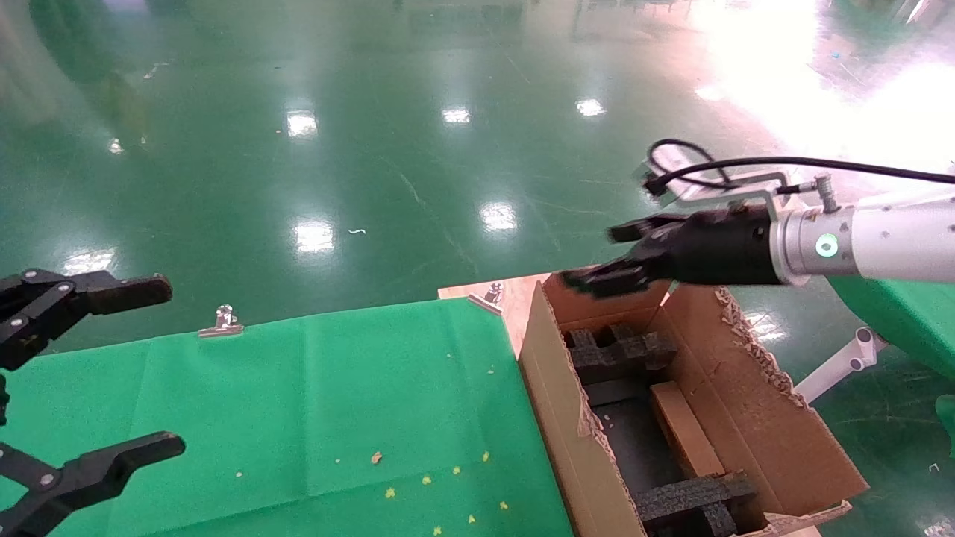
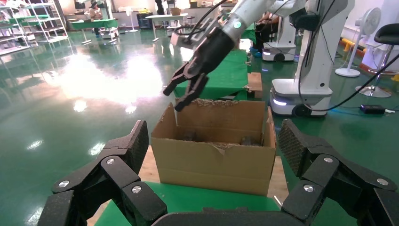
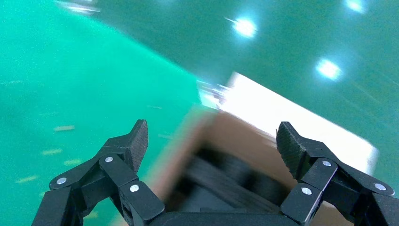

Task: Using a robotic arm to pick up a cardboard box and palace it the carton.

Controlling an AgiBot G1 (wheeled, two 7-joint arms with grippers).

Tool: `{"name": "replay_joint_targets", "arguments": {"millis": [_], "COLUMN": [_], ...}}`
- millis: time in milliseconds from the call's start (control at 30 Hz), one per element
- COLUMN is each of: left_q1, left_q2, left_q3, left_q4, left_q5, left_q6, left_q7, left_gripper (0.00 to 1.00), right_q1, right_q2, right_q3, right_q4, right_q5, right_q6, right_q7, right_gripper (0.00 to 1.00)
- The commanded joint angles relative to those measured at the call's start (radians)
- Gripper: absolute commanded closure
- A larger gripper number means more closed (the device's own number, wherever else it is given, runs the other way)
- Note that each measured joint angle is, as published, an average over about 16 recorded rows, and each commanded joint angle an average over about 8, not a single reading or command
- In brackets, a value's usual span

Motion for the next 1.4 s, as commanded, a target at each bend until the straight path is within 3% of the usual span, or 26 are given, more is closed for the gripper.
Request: {"name": "replay_joint_targets", "arguments": {"millis": [33,200,567,1400], "left_q1": [0.0,0.0,0.0,0.0], "left_q2": [0.0,0.0,0.0,0.0], "left_q3": [0.0,0.0,0.0,0.0], "left_q4": [0.0,0.0,0.0,0.0], "left_q5": [0.0,0.0,0.0,-0.001], "left_q6": [0.0,0.0,0.0,0.0], "left_q7": [0.0,0.0,0.0,0.0], "left_gripper": [0.0,0.0,0.0,0.0], "right_q1": [0.0,-0.017,-0.044,-0.383], "right_q2": [0.028,0.045,0.037,-0.042], "right_q3": [0.026,0.06,0.097,0.617], "right_q4": [0.069,0.102,0.095,0.129], "right_q5": [0.062,0.18,0.185,0.186], "right_q6": [-0.037,-0.142,-0.163,-0.364], "right_q7": [-0.038,-0.107,-0.116,-0.278], "right_gripper": [0.0,0.0,0.0,0.0]}}
